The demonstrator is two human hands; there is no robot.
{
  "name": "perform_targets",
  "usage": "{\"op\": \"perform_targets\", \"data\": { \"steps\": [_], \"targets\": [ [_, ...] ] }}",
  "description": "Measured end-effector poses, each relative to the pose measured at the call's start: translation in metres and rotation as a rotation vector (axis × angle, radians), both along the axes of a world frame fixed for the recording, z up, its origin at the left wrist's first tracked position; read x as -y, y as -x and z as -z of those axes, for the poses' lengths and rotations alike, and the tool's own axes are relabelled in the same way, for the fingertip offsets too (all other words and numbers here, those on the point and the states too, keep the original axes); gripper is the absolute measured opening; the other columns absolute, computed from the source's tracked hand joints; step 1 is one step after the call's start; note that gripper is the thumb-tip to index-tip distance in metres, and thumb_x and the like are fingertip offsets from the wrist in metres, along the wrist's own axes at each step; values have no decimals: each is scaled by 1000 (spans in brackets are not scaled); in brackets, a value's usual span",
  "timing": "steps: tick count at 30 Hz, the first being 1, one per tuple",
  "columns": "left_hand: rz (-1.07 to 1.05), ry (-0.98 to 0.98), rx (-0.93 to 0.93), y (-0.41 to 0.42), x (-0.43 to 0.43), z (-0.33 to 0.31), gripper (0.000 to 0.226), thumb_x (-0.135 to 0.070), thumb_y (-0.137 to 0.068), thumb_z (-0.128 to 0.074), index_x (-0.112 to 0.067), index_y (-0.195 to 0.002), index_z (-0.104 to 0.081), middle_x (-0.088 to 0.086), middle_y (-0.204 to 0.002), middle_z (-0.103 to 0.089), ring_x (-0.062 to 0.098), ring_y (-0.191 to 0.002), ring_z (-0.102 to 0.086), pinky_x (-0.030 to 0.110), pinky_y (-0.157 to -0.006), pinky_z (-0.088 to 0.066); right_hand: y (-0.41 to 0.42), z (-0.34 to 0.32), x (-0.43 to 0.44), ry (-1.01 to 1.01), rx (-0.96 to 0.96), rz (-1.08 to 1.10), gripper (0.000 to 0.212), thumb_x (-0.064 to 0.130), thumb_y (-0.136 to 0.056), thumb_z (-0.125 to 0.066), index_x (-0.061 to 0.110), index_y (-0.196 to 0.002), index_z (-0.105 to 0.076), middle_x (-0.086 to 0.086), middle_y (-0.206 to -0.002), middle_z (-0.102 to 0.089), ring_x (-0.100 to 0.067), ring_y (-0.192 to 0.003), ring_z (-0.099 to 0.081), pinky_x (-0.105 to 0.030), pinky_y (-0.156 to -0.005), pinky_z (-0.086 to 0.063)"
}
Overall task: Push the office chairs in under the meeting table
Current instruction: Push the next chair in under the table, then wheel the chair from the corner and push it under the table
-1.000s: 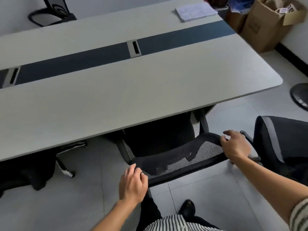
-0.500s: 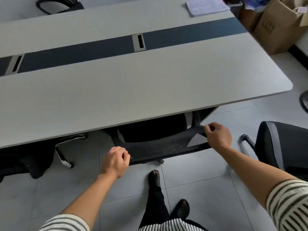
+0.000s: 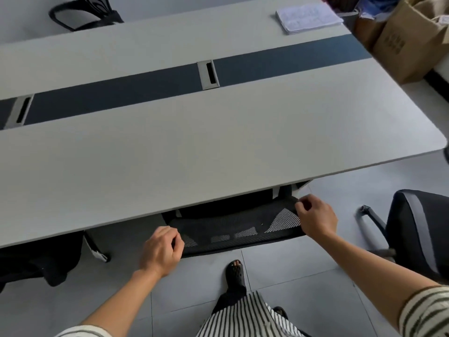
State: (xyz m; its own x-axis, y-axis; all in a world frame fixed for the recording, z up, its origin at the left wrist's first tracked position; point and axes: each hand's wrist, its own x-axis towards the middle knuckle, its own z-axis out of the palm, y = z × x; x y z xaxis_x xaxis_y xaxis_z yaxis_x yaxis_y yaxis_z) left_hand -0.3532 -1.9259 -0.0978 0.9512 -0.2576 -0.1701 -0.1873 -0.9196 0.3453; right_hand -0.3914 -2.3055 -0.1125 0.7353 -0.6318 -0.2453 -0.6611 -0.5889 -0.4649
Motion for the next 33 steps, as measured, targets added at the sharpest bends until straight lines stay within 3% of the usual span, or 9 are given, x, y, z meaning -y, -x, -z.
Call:
{"op": "perform_targets", "data": {
  "steps": [6,9,11,15,20,28,33],
  "targets": [
    [45,35,-9,1,-5,3,49,-40,-79,-25,-11,-81,-64,1,-87,-67,23,-92,-56,31,-65,-41,11,6,-2,-96,6,58,20,30,-85,-54,23,-100,-66,-3,-106,-64,-26,-95,-58,-32,-73,-41],
    [102,-105,-66,-3,-4,2,43,-34,-88,-30,-15,-109,-61,2,-110,-65,23,-106,-55,40,-84,-41,36,4,2,-312,87,102,22,35,-90,-53,25,-107,-64,-4,-98,-69,-24,-90,-63,-33,-74,-46],
    [121,-125,-106,-3,7,-7,34,-30,-92,-40,-16,-121,-52,2,-110,-66,23,-102,-58,40,-87,-41,64,-2,2,-394,122,61,26,40,-91,-52,33,-116,-57,-2,-91,-70,-19,-80,-68,-37,-76,-51],
    [224,166,-91,24,69,-40,30,-27,-89,-53,-20,-118,-55,-6,-95,-66,17,-85,-61,36,-75,-49,137,-8,10,-387,38,86,26,37,-90,-57,28,-114,-58,5,-82,-70,-9,-73,-69,-38,-74,-55],
    [510,304,-144,94,167,-55,26,-30,-87,-54,-22,-111,-60,-9,-90,-66,9,-83,-60,34,-77,-50,257,-13,26,-376,36,264,16,32,-89,-61,23,-100,-67,9,-77,-71,-3,-68,-67,-24,-63,-50],
    [860,236,-368,209,281,-37,26,-31,-87,-55,-23,-112,-60,-12,-89,-66,1,-84,-60,33,-79,-52,461,1,45,-339,27,654,2,31,-86,-65,31,-88,-66,8,-79,-72,-7,-71,-67,-32,-72,-54],
    [1020,188,-415,248,345,-37,23,-31,-88,-55,-24,-110,-60,-17,-85,-66,-1,-81,-61,30,-79,-52,524,5,62,-321,48,856,5,29,-85,-66,34,-83,-65,9,-78,-71,-12,-74,-68,-40,-76,-55]
  ]
}}
